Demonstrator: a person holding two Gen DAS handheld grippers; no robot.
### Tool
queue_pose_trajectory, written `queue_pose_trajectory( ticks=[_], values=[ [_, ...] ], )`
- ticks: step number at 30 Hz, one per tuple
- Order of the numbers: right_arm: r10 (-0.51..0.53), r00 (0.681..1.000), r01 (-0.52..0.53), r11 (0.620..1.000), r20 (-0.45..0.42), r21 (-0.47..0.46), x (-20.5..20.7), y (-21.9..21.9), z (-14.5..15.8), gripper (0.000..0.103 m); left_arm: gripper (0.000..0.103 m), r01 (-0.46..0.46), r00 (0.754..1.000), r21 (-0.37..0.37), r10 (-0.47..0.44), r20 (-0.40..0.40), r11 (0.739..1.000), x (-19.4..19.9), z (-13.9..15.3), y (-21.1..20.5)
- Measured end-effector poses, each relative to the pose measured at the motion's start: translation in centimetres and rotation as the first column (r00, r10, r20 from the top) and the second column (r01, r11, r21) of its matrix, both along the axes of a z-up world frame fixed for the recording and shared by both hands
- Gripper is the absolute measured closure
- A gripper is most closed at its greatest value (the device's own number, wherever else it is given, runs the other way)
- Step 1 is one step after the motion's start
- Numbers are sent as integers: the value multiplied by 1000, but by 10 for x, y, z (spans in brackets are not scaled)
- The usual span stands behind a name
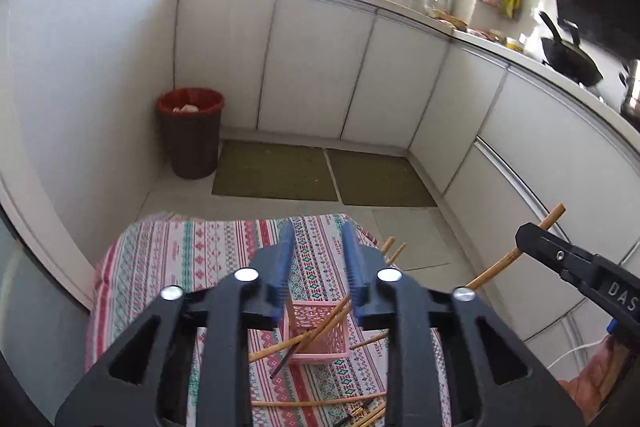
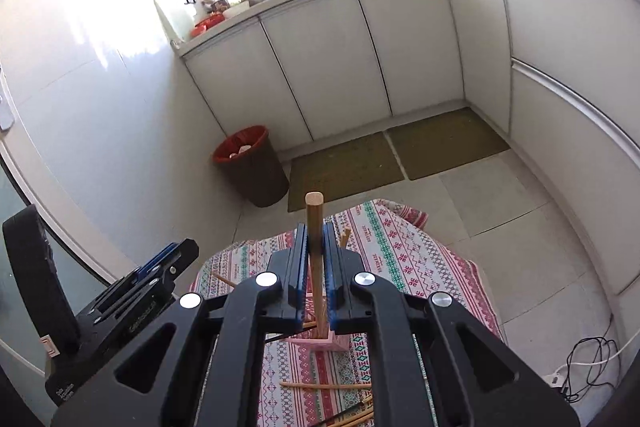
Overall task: Organize utensils
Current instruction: 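Lower both chopsticks into the pink basket and open both tools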
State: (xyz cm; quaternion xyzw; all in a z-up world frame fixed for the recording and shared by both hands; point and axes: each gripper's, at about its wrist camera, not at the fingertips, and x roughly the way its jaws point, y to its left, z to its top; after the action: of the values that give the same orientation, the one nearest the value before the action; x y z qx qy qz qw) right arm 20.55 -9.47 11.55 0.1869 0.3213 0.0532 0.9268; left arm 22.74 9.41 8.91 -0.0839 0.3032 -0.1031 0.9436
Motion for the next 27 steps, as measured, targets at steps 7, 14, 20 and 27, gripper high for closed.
queue_pose_trajectory(
  ticks=[7, 14, 20, 27],
  values=[
    [11, 1000, -11, 1000, -13, -24, 13, 18, -21, 95, 73, -95, 996, -79, 94, -12, 992, -13, -4, 36],
    [21, 1000, -21, 997, -4, -68, 15, 40, -29, 94, 66, -102, 995, -82, 101, -9, 991, -18, 1, 41],
    [-3, 1000, 3, 997, 1, -79, 2, 35, -34, 63, 54, -76, 997, -24, 76, -9, 997, -27, 3, 28],
    [-64, 998, 59, 982, -24, -182, -28, 22, -49, 41, 32, -28, 999, 59, 30, -29, 998, -48, -10, -2]
  ],
)
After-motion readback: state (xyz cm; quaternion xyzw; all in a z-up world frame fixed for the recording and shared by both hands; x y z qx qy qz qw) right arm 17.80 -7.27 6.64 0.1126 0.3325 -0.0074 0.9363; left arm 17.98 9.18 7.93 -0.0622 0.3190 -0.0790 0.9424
